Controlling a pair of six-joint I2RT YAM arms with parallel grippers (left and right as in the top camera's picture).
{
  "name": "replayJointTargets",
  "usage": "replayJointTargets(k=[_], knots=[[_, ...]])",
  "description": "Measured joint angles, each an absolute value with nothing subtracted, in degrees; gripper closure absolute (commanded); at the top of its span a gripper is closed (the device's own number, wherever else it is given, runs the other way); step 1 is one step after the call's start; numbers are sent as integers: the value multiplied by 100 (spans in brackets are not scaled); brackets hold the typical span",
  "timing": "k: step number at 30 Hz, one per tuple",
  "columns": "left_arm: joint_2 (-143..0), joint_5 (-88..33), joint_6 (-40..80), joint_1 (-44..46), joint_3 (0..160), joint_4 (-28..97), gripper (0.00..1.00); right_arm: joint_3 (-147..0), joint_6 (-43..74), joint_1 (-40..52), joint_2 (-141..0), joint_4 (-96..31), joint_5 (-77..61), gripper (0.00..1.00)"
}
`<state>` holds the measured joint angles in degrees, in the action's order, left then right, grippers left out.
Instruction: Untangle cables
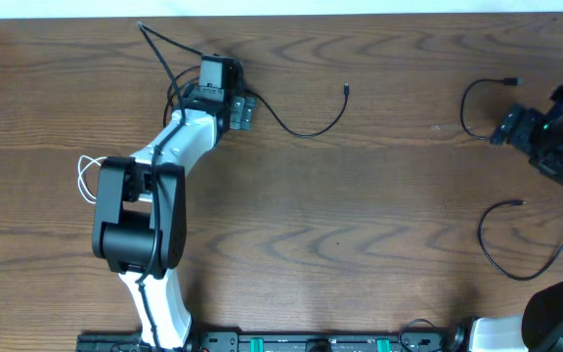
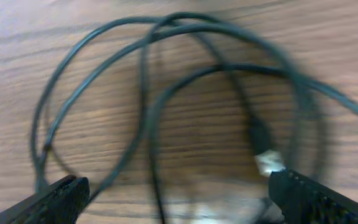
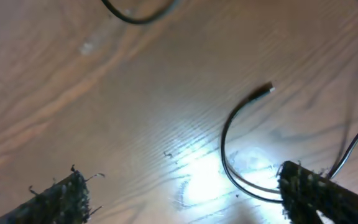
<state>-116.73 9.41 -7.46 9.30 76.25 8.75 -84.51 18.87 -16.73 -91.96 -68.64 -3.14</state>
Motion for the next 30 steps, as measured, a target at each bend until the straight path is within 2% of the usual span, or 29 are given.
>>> replayJointTargets(k=[1,3,15,23,30], knots=[[-11673,954,-725,891,7625,882,69,-8392,1896,-1673,-9196,-6842,-314,11],[-11671,1024,-609,792,7625,888,92,-8320,1898,-1673,-9196,-6814,-311,12],[-11607,3299,-576,58,7625,969,93,-8318,1903,-1673,-9196,-6733,-322,13],[-10447,3710,-685,-410,7625,508,93,-8318,1903,-1551,-9196,-6702,-325,13],[-9432,3656,-1898,-403,7653,-163,92,-8318,1903,-1363,-9196,-6681,-325,12]])
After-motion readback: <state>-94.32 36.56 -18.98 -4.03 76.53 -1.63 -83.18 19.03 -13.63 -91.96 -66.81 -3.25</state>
